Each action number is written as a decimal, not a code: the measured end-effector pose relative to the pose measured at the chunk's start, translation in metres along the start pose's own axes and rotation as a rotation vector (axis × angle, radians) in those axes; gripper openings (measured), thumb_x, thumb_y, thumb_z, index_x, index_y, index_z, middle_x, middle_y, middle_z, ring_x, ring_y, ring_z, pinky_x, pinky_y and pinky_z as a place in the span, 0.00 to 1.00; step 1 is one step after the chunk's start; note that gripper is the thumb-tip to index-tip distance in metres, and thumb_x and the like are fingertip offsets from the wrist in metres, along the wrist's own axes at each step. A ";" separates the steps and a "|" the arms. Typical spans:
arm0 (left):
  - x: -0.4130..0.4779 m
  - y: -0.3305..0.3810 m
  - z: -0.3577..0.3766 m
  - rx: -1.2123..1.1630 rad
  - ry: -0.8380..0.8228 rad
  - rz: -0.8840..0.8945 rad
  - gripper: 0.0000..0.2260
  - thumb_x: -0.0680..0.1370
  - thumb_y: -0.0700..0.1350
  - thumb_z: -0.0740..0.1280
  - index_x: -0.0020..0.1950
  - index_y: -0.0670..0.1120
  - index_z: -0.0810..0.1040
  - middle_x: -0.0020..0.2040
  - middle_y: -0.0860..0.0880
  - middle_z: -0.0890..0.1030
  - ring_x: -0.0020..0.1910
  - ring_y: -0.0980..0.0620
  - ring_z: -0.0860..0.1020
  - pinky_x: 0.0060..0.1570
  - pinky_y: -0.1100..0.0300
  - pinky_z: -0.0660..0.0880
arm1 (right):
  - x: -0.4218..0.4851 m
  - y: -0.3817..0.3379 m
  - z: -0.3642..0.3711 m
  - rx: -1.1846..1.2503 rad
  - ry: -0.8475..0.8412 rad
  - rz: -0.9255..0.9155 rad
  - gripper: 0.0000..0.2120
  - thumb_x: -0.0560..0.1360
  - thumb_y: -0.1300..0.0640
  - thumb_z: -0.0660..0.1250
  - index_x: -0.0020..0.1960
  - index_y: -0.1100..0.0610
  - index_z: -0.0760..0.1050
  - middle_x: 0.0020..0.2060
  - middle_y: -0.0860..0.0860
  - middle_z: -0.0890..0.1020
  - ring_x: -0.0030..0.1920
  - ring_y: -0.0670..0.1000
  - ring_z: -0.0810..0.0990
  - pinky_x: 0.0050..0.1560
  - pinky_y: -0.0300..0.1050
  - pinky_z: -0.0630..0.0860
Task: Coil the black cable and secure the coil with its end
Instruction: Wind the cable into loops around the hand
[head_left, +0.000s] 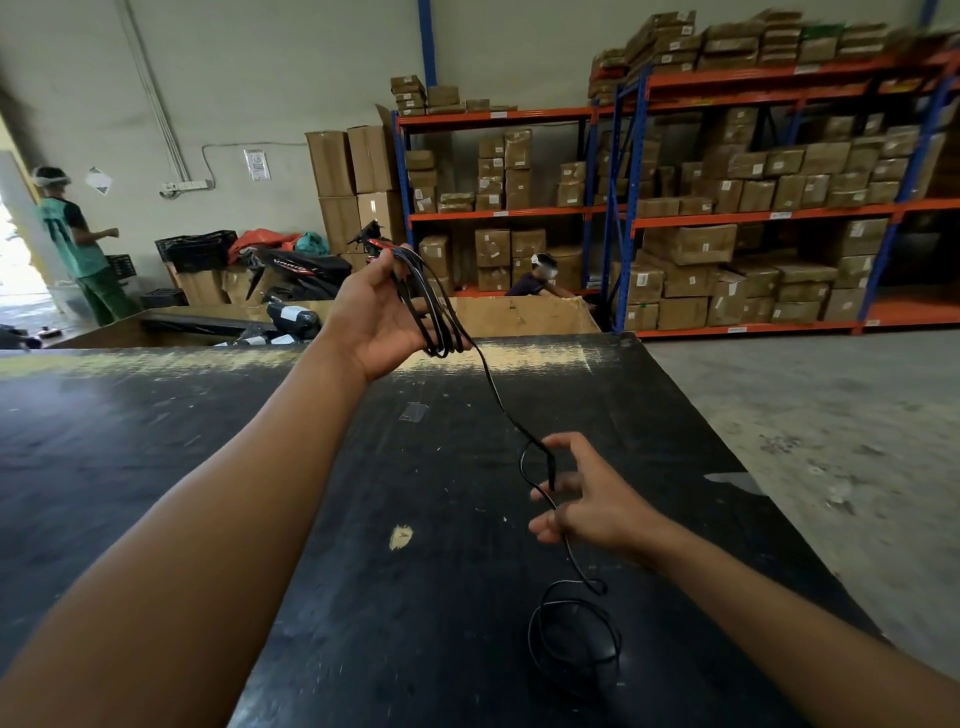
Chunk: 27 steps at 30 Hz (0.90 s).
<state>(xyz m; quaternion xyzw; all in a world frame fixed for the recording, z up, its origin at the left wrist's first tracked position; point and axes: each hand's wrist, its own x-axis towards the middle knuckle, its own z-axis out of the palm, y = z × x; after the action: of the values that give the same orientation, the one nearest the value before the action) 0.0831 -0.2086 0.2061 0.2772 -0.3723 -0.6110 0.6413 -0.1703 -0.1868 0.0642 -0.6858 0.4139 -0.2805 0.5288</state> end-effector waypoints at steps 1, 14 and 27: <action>0.000 0.001 0.002 -0.003 -0.005 0.000 0.16 0.83 0.54 0.54 0.65 0.49 0.74 0.67 0.37 0.74 0.62 0.30 0.72 0.53 0.22 0.66 | -0.001 0.004 0.001 0.029 -0.010 0.023 0.37 0.71 0.78 0.63 0.70 0.46 0.62 0.53 0.62 0.78 0.42 0.59 0.86 0.46 0.58 0.84; -0.003 0.004 0.010 0.018 0.005 0.004 0.15 0.83 0.54 0.54 0.56 0.49 0.77 0.63 0.37 0.78 0.60 0.32 0.76 0.46 0.30 0.74 | -0.009 0.032 0.020 -1.076 0.270 -0.403 0.28 0.81 0.41 0.43 0.77 0.41 0.36 0.29 0.49 0.77 0.28 0.54 0.78 0.33 0.49 0.77; 0.003 0.000 0.008 0.036 0.072 -0.071 0.20 0.83 0.57 0.53 0.70 0.48 0.68 0.75 0.30 0.57 0.67 0.19 0.58 0.47 0.25 0.69 | -0.032 -0.005 0.029 -1.222 0.209 -1.356 0.04 0.71 0.54 0.70 0.44 0.53 0.78 0.59 0.56 0.72 0.53 0.55 0.74 0.52 0.53 0.73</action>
<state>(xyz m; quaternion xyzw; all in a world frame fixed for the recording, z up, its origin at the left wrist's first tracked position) 0.0767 -0.2104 0.2115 0.3233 -0.3500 -0.6161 0.6272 -0.1610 -0.1437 0.0627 -0.9133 0.0450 -0.3234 -0.2434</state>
